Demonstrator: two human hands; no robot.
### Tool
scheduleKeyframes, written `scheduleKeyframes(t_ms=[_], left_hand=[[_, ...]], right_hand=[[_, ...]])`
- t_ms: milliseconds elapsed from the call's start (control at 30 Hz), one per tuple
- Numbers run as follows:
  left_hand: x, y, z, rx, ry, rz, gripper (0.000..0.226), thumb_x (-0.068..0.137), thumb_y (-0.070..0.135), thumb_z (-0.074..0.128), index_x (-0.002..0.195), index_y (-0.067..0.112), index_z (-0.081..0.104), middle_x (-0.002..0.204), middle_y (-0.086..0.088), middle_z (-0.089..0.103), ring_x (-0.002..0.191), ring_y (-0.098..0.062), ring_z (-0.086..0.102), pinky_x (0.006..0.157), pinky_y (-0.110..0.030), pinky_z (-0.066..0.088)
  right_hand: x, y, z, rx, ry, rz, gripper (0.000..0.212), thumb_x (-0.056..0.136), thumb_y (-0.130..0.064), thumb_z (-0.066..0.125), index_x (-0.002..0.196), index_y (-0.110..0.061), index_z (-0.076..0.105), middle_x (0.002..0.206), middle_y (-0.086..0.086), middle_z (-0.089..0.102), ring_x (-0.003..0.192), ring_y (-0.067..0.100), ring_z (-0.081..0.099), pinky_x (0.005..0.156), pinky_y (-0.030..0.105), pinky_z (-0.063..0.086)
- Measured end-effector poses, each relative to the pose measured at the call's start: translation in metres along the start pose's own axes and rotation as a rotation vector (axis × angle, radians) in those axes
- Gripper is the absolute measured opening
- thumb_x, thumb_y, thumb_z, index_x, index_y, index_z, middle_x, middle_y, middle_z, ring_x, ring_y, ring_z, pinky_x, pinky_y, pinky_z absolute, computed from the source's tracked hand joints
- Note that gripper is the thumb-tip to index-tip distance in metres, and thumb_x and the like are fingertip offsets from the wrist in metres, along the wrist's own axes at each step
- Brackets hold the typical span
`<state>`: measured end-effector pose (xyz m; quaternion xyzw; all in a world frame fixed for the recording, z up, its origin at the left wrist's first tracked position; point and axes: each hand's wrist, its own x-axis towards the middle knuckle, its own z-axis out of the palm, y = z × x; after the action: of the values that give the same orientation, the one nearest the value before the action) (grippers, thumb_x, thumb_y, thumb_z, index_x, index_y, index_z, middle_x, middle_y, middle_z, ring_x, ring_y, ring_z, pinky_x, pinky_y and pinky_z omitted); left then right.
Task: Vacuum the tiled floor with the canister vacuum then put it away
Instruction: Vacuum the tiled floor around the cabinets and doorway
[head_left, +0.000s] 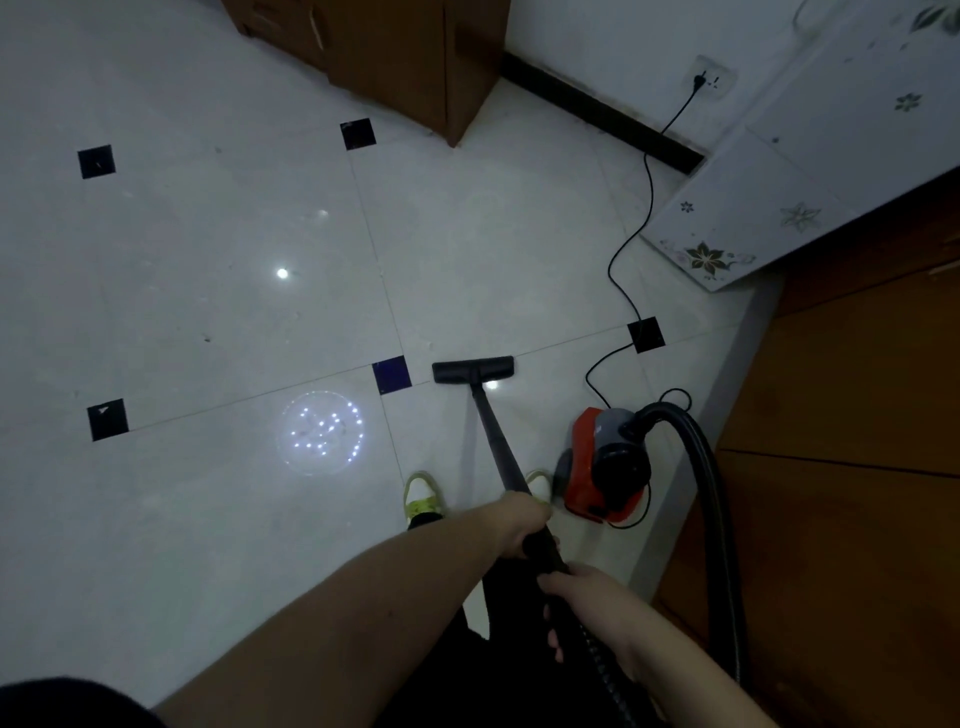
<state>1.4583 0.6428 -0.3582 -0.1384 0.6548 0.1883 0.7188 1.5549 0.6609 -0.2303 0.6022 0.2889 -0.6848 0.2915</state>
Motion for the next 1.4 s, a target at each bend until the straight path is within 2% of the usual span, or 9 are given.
scheduleKeyframes(t_ms=[100,300,433,567,700,800,1000,1200,1400], left_hand=[[-0.004,0.022,0.002,-0.02,-0.012,0.01,0.039,0.098,0.013,0.045,0.132,-0.005,0.036,0.085,-0.017,0.059,0.059,-0.021,0.059,0.039,-0.025,0.049],[-0.005,0.066,0.014,-0.066,-0.007,0.043,0.015,0.097,0.013,0.046,0.101,-0.002,0.045,0.084,-0.016,0.056,0.079,-0.027,0.061,0.088,-0.041,0.054],[-0.009,0.08,0.033,-0.127,-0.011,0.011,0.016,0.099,0.013,0.044,0.091,-0.001,0.042,0.084,-0.016,0.057,0.077,-0.024,0.06,0.097,-0.041,0.051],[-0.011,0.076,0.057,-0.154,-0.017,-0.005,0.026,0.099,0.014,0.046,0.077,0.001,0.042,0.08,-0.013,0.056,0.08,-0.022,0.06,0.093,-0.035,0.052],[-0.014,0.063,0.073,-0.161,-0.005,-0.009,0.03,0.102,0.018,0.043,0.076,0.004,0.041,0.078,-0.012,0.055,0.068,-0.021,0.056,0.066,-0.034,0.052],[-0.017,0.058,0.074,-0.206,0.004,-0.006,0.03,0.101,0.015,0.043,0.074,0.002,0.042,0.078,-0.014,0.054,0.071,-0.024,0.055,0.078,-0.037,0.05],[-0.016,0.062,0.034,-0.274,0.055,0.008,0.02,0.098,0.013,0.043,0.112,-0.001,0.038,0.086,-0.016,0.055,0.093,-0.029,0.06,0.097,-0.044,0.05],[-0.011,0.069,-0.015,-0.444,0.075,0.039,0.039,0.1,0.014,0.044,0.133,-0.002,0.032,0.087,-0.015,0.05,0.069,-0.021,0.059,0.058,-0.033,0.051],[-0.003,0.083,-0.058,-0.463,0.056,0.077,0.037,0.099,0.01,0.043,0.132,-0.003,0.033,0.085,-0.016,0.051,0.067,-0.02,0.057,0.064,-0.033,0.053]], right_hand=[[0.008,-0.014,-0.011,-0.027,0.012,-0.033,0.027,0.099,-0.017,0.048,0.122,-0.004,0.046,0.079,0.014,0.054,0.048,0.021,0.057,0.046,0.029,0.049],[0.012,-0.052,-0.044,-0.119,0.001,-0.098,0.027,0.097,-0.015,0.047,0.12,-0.001,0.048,0.075,0.014,0.053,0.051,0.022,0.058,0.046,0.029,0.049],[0.01,-0.062,-0.073,-0.159,-0.012,-0.053,0.03,0.093,-0.019,0.052,0.117,0.0,0.052,0.073,0.015,0.059,0.057,0.025,0.061,0.054,0.032,0.052],[0.001,-0.055,-0.097,-0.203,-0.02,-0.02,0.023,0.092,-0.018,0.053,0.112,-0.005,0.054,0.074,0.013,0.06,0.058,0.024,0.062,0.055,0.032,0.053],[-0.007,-0.044,-0.107,-0.286,-0.043,0.019,0.017,0.093,-0.016,0.05,0.108,-0.008,0.052,0.076,0.014,0.058,0.057,0.023,0.06,0.057,0.033,0.052],[-0.01,-0.045,-0.105,-0.359,-0.042,0.006,0.02,0.094,-0.017,0.049,0.112,-0.009,0.05,0.073,0.014,0.058,0.055,0.023,0.059,0.054,0.032,0.052],[-0.002,-0.073,-0.075,-0.427,-0.067,-0.024,0.023,0.094,-0.018,0.05,0.112,-0.005,0.056,0.066,0.013,0.062,0.053,0.024,0.06,0.053,0.031,0.051],[0.012,-0.097,-0.032,-0.459,-0.041,-0.034,0.022,0.094,-0.016,0.047,0.107,-0.001,0.056,0.065,0.015,0.06,0.049,0.023,0.059,0.047,0.028,0.05],[0.023,-0.126,0.006,-0.466,-0.016,-0.033,0.023,0.094,-0.017,0.049,0.109,0.0,0.055,0.064,0.013,0.059,0.052,0.024,0.059,0.049,0.029,0.051]])
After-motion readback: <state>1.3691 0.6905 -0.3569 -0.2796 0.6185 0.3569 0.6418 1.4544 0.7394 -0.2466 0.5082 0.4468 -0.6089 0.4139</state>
